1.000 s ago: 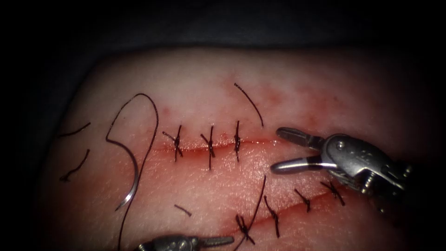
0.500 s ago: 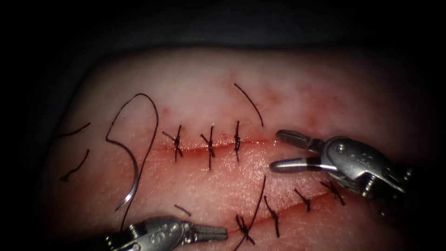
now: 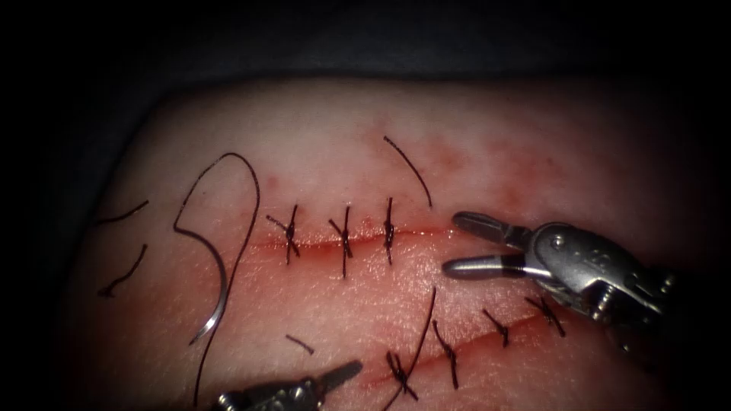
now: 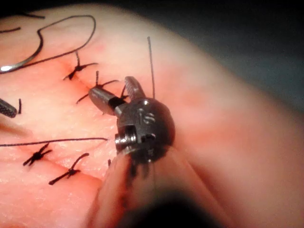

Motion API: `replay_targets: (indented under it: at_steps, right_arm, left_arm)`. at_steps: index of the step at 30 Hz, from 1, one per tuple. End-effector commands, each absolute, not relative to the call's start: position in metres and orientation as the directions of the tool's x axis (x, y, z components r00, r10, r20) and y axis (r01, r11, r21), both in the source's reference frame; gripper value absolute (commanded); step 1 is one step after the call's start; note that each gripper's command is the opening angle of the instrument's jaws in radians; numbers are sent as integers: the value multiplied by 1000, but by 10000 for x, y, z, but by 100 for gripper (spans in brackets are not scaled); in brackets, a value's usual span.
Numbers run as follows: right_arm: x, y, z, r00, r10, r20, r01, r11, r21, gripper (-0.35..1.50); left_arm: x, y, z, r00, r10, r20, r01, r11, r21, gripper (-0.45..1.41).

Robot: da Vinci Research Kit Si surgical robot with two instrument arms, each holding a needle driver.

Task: Wound Closure
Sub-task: Pick up thread with left hand

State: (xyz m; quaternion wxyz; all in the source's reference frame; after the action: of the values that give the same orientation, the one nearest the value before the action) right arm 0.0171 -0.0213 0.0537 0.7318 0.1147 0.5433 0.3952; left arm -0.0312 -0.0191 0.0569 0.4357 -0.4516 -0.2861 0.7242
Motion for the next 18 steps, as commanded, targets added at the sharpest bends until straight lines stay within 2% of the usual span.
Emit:
replay_targets:
  at_steps: [1,5,11,12,14,15,18]
  right_arm:
    - [182,-208,540,98,702,-706,-451,663,597,25]
    - [183,-208,540,100,702,-705,-451,664,597,24]
    - [185,-211,541,100,700,-707,-451,666,595,22]
    - [185,-212,541,103,700,-707,-450,666,594,22]
    - [185,-213,541,105,700,-707,-450,667,594,20]
    - [185,-213,541,105,699,-707,-450,668,593,19]
    - [185,-214,540,108,699,-707,-448,669,593,15]
  left_arm:
    - [-321,-190,574,-215,886,-410,-394,-463,-794,99]
    - [-330,-205,582,-231,884,-406,-468,-467,-750,99]
    - [-342,-210,592,-231,887,-399,-507,-460,-729,86]
    - [-343,-209,594,-233,886,-402,-508,-463,-726,74]
    - [-344,-206,598,-236,882,-408,-507,-470,-723,-15]
    - [-343,-199,602,-260,864,-432,-464,-504,-728,-45]
    - [-335,-186,603,-283,843,-458,-421,-538,-730,-45]
